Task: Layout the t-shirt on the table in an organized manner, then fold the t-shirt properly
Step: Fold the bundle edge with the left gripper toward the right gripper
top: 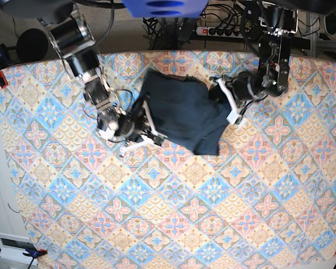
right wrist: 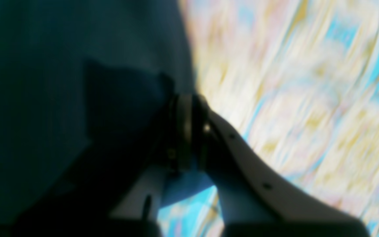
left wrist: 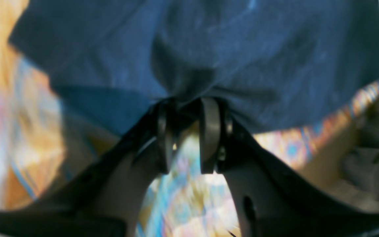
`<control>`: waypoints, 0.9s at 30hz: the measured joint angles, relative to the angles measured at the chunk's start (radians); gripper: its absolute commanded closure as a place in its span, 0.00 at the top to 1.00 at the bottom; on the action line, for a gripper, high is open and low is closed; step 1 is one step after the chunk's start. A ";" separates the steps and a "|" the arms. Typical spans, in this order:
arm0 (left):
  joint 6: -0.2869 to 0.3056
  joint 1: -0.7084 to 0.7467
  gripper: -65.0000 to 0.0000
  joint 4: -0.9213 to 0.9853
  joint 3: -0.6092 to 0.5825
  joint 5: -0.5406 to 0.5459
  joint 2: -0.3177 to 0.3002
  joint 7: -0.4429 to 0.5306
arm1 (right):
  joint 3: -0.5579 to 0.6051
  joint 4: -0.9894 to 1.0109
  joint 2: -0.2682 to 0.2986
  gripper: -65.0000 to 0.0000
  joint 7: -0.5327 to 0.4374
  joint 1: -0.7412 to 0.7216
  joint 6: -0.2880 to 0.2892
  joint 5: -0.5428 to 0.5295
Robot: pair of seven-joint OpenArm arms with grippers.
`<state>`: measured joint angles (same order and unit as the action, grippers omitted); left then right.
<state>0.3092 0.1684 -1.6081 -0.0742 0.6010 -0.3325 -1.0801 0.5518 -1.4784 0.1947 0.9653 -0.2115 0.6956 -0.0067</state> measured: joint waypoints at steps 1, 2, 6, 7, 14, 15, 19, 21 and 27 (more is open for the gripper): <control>0.000 -0.027 0.20 0.019 -0.026 -0.012 -0.001 0.002 | -0.006 -0.037 0.016 0.04 0.000 0.025 0.003 -0.002; 0.003 -0.058 0.20 0.041 -0.049 -0.018 -0.002 0.012 | -0.019 -0.076 0.029 0.04 0.000 0.047 0.006 -0.008; 0.009 -0.180 0.20 0.167 -0.158 -0.055 -0.003 0.153 | -0.147 -0.235 0.082 0.04 -0.005 0.138 0.006 -0.019; 0.011 -0.220 0.20 0.205 -0.188 -0.066 -0.002 0.158 | -0.189 -0.272 0.096 0.04 -0.003 0.163 0.006 -0.014; 0.005 -0.444 0.20 0.488 -0.225 -0.174 0.168 0.282 | -0.298 -0.461 0.121 0.03 -0.006 0.334 0.004 -0.026; 0.000 -0.469 0.20 0.528 -0.227 -0.196 0.194 0.312 | -0.303 -0.465 0.121 0.03 -0.012 0.358 0.011 -0.027; -0.018 -0.559 0.20 0.662 -0.224 -0.277 0.289 0.372 | -0.344 -0.465 0.126 0.03 0.008 0.451 0.006 -0.010; -0.042 -0.586 0.20 0.705 -0.224 -0.315 0.338 0.414 | -0.325 -0.466 0.124 0.03 0.008 0.456 0.008 -0.003; -0.042 -0.563 0.20 0.639 -0.095 -0.270 0.337 0.327 | -0.206 -0.472 0.029 0.03 -0.015 0.341 0.010 -0.032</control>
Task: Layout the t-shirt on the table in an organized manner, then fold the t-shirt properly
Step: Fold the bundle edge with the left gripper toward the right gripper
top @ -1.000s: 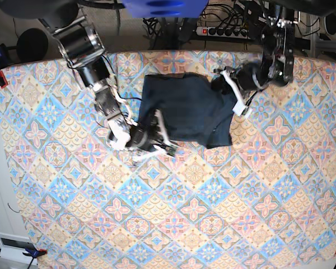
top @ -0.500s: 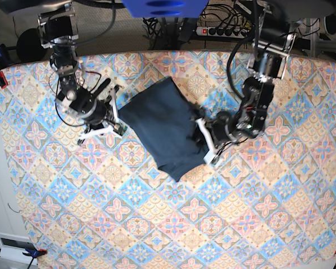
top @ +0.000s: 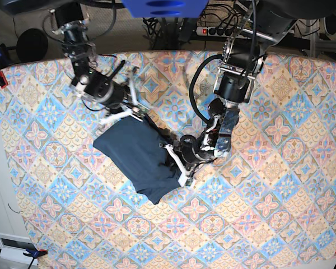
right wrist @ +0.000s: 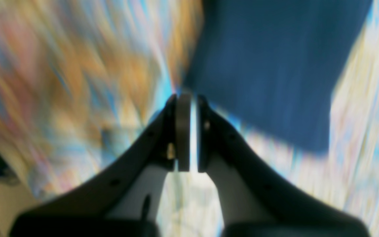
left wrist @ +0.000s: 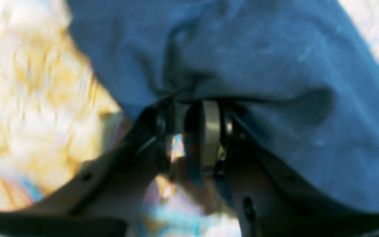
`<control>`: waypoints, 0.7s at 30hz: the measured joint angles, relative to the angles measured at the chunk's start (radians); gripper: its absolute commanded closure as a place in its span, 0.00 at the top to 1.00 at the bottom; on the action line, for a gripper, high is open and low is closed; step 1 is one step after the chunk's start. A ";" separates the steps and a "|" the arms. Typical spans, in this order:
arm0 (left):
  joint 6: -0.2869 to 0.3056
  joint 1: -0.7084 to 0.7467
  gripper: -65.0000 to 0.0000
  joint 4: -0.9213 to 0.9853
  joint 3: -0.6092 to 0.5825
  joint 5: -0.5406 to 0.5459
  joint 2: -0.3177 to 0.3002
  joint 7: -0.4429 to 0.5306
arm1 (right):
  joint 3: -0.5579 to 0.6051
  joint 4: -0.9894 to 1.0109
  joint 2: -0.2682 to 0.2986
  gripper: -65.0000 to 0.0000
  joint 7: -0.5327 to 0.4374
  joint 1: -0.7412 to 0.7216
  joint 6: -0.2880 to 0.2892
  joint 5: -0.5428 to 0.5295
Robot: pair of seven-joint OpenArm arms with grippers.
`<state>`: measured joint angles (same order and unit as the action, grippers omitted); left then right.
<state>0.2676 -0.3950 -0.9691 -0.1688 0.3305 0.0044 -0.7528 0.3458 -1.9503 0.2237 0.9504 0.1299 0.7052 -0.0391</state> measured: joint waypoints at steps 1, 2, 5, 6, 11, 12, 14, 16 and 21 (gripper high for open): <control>0.002 0.031 0.20 -0.054 0.048 0.026 -0.016 -0.049 | 0.007 0.000 -0.011 0.02 0.000 -0.012 -0.002 -0.020; 0.006 0.058 0.20 -0.109 0.094 0.058 -0.037 -0.074 | 0.008 0.002 -0.017 0.01 0.004 -0.025 -0.002 -0.045; -0.010 0.135 0.20 -0.257 0.239 0.146 -0.131 -0.135 | -0.006 0.057 -0.074 0.01 0.019 -0.092 -0.006 -0.106; -0.010 0.160 0.20 -0.293 0.270 0.175 -0.161 -0.159 | -0.006 0.083 -0.099 0.01 0.021 -0.120 -0.010 -0.119; -0.006 0.322 0.20 -0.427 0.381 0.340 -0.279 -0.186 | 0.010 0.258 -0.159 0.01 -0.013 -0.283 -0.005 -0.175; -0.008 0.359 0.20 -0.446 0.402 0.364 -0.293 -0.190 | 0.009 0.304 -0.166 0.01 -0.005 -0.309 0.000 -0.168; -0.006 0.426 0.20 -0.476 0.438 0.422 -0.323 -0.193 | -0.003 0.399 -0.201 0.01 0.008 -0.356 -0.021 -0.120; -0.005 0.478 0.20 -0.510 0.457 0.450 -0.344 -0.200 | -0.001 0.480 -0.239 0.01 -0.020 -0.411 -0.010 -0.136; -0.001 0.579 0.20 -0.599 0.543 0.483 -0.357 -0.187 | 0.013 0.685 -0.293 0.01 -0.130 -0.545 0.000 -0.171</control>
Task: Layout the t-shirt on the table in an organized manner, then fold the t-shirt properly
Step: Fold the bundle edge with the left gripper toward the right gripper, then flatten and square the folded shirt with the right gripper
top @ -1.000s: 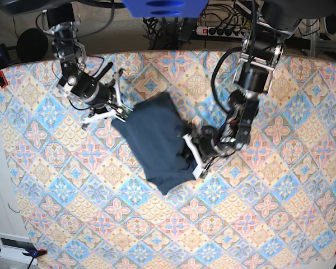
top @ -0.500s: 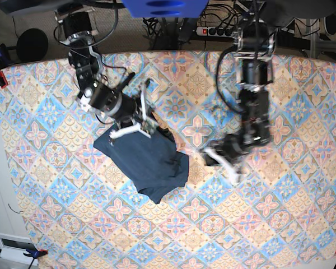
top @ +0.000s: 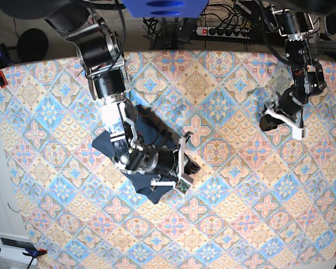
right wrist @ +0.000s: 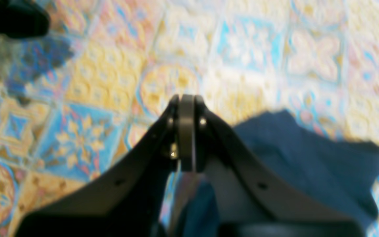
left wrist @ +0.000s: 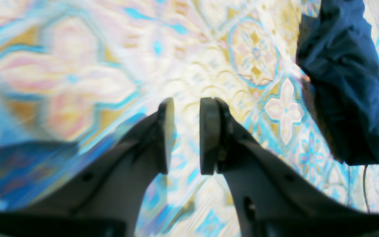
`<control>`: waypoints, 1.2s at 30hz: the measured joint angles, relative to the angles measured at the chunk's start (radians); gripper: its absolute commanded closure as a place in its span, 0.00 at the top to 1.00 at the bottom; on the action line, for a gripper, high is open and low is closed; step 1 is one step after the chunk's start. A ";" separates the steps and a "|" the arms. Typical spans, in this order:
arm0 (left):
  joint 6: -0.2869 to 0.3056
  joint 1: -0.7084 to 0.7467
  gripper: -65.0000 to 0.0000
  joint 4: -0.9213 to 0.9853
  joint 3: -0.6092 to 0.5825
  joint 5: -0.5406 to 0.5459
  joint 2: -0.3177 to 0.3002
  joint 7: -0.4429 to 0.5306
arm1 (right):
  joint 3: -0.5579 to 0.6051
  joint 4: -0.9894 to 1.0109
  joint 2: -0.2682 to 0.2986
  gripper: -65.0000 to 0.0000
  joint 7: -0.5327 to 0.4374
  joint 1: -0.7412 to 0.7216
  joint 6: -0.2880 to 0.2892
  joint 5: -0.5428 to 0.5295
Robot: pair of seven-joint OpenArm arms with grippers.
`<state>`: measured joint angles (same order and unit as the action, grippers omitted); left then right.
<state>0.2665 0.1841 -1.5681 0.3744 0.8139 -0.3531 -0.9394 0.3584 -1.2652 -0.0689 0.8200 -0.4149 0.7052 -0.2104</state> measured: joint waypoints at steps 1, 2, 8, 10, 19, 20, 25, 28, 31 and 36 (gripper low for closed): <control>0.000 0.016 0.20 -0.003 0.013 0.000 0.001 0.001 | 0.000 0.045 0.005 0.01 -0.010 -0.016 -0.005 0.007; 0.000 0.028 0.20 -0.004 0.020 -0.001 0.003 -0.002 | -0.004 0.088 0.013 0.01 -0.024 -0.026 -0.008 0.025; 0.004 0.067 0.20 -0.071 0.027 0.007 0.006 0.001 | -0.025 0.188 0.046 0.01 -0.073 -0.006 0.000 0.030; -0.001 0.072 0.20 -0.069 0.027 -0.001 0.006 -0.005 | -0.047 0.119 0.079 0.01 -0.075 -0.011 0.001 0.011; 0.000 0.069 0.20 -0.066 0.026 -0.001 0.029 -0.004 | -0.249 -0.257 0.241 0.01 0.060 0.192 0.001 -0.025; 0.003 0.069 0.20 -0.066 0.026 0.000 0.034 -0.012 | -0.264 -0.282 0.249 0.01 0.060 0.203 0.002 -0.054; 0.000 0.068 0.20 -0.066 0.026 -0.002 0.035 -0.006 | -0.294 -0.307 0.291 0.01 0.051 0.248 -0.021 -0.074; 0.001 0.069 0.20 -0.066 0.026 -0.002 0.037 -0.007 | -0.271 -0.242 0.275 0.01 0.072 0.293 -0.006 -0.069; 0.000 0.068 0.20 -0.066 0.026 -0.001 0.036 -0.007 | -0.215 -0.175 0.275 0.01 0.054 0.298 -0.007 -0.075; 0.001 0.076 0.20 -0.066 0.026 -0.003 0.037 -0.007 | -0.152 -0.162 0.282 0.01 0.004 0.362 -0.019 -0.079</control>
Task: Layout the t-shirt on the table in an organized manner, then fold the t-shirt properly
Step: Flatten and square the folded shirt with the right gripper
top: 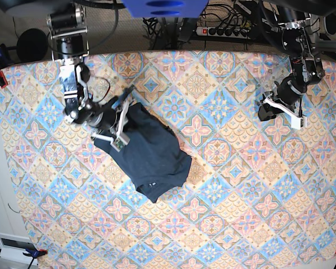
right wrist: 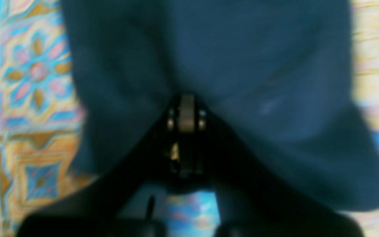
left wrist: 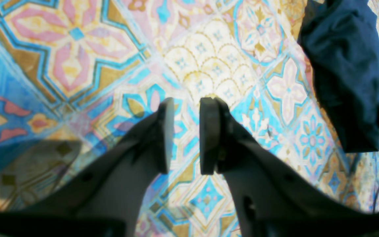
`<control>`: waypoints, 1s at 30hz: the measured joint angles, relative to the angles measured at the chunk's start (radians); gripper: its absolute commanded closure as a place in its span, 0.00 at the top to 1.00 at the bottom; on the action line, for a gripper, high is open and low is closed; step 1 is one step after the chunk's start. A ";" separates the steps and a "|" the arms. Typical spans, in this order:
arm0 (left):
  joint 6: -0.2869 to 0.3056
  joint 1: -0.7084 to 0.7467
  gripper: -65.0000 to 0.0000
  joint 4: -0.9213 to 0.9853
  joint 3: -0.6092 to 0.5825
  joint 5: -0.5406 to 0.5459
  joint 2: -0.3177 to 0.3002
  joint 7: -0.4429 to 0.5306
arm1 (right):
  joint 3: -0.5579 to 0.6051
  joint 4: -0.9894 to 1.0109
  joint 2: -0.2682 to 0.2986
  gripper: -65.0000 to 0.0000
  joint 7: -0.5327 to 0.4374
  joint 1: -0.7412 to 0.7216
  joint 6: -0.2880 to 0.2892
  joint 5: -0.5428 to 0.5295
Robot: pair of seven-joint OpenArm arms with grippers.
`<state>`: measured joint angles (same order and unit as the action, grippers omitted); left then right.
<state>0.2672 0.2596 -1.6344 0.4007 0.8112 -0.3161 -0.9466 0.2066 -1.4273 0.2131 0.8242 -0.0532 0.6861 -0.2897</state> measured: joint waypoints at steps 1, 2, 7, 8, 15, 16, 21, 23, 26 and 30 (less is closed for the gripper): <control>0.000 0.000 0.20 0.000 0.000 0.001 0.000 0.000 | 0.008 -0.013 0.000 0.01 -0.016 0.019 -0.004 -0.007; 0.000 -0.001 0.20 0.000 0.000 0.001 0.000 0.000 | 0.016 -0.031 0.000 0.01 -0.008 0.031 0.001 -0.005; 0.000 -0.002 0.20 0.000 0.000 0.001 0.000 0.000 | 0.077 -0.103 0.000 0.01 0.011 0.079 0.001 0.002; 0.000 -0.001 0.20 0.000 0.000 0.001 0.000 0.000 | 0.090 -0.113 -0.001 0.01 0.017 0.079 0.002 0.003; 0.000 0.001 0.20 0.000 0.000 0.002 0.000 0.000 | 0.098 -0.267 -0.005 0.01 0.035 0.079 0.009 0.012; 0.000 0.001 0.20 0.000 0.000 0.001 0.000 0.000 | 0.097 -0.294 -0.005 0.01 0.035 0.078 0.009 0.010; 0.000 0.012 0.20 0.000 0.000 0.002 0.000 0.000 | 0.097 -0.354 -0.008 0.01 0.045 0.064 0.010 0.001; -0.001 0.016 0.20 0.000 0.000 0.002 0.000 0.000 | 0.097 -0.330 -0.031 0.01 0.076 0.023 0.023 0.014; 0.000 0.016 0.20 0.000 0.000 0.005 0.000 -0.001 | 0.098 -0.261 -0.089 0.01 0.046 -0.090 0.008 0.004; 0.000 0.013 0.20 0.000 0.000 0.004 -0.002 0.004 | 0.108 -0.125 -0.146 0.01 0.040 -0.143 0.017 -0.006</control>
<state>0.2668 0.2722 -1.6344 0.4011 0.8150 -0.3183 -0.9424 0.3141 -1.5524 0.0666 0.8646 -0.1959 0.7033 -0.2955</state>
